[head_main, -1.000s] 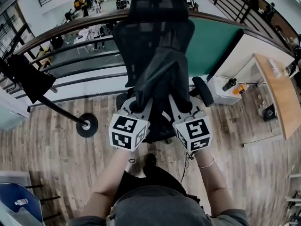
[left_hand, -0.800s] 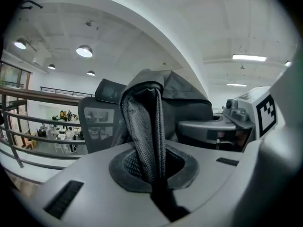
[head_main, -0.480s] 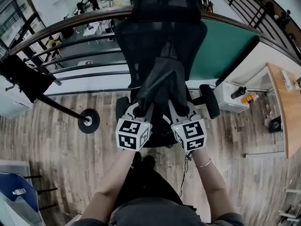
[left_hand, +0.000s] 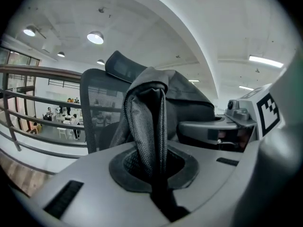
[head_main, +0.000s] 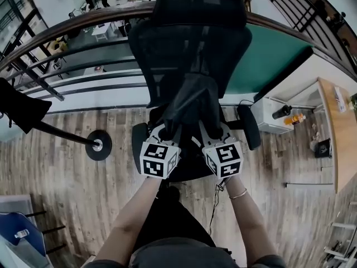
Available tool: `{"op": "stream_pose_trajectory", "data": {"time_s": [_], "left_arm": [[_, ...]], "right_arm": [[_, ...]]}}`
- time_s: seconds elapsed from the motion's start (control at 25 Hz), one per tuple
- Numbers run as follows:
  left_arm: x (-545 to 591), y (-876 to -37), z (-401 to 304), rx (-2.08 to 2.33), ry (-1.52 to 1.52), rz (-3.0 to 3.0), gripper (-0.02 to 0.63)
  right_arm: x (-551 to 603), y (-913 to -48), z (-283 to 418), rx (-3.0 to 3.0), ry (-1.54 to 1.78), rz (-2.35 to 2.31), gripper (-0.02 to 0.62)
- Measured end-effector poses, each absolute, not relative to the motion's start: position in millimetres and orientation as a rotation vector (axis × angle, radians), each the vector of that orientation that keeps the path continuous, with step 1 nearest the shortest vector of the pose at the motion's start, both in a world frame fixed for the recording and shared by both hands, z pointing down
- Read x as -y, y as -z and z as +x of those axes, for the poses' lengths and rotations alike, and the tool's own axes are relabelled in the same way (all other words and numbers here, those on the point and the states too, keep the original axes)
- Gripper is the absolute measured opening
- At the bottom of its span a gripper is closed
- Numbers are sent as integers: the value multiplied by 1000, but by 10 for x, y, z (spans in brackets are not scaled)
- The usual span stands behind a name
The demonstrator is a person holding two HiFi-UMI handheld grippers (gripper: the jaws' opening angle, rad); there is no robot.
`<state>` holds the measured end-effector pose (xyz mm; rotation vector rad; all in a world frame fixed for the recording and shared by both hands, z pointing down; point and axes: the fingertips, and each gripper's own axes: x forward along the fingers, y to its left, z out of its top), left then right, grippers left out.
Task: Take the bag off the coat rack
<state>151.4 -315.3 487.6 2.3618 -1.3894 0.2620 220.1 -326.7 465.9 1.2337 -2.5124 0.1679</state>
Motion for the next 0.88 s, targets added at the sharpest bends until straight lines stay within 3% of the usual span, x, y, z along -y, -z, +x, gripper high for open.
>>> {"op": "stream_pose_trajectory", "data": {"time_s": [0.88], "left_arm": [[3926, -6090, 1226, 1286, -481, 2256, 38]], "right_arm": [[4051, -5881, 1939, 2347, -412, 1153, 12]]}}
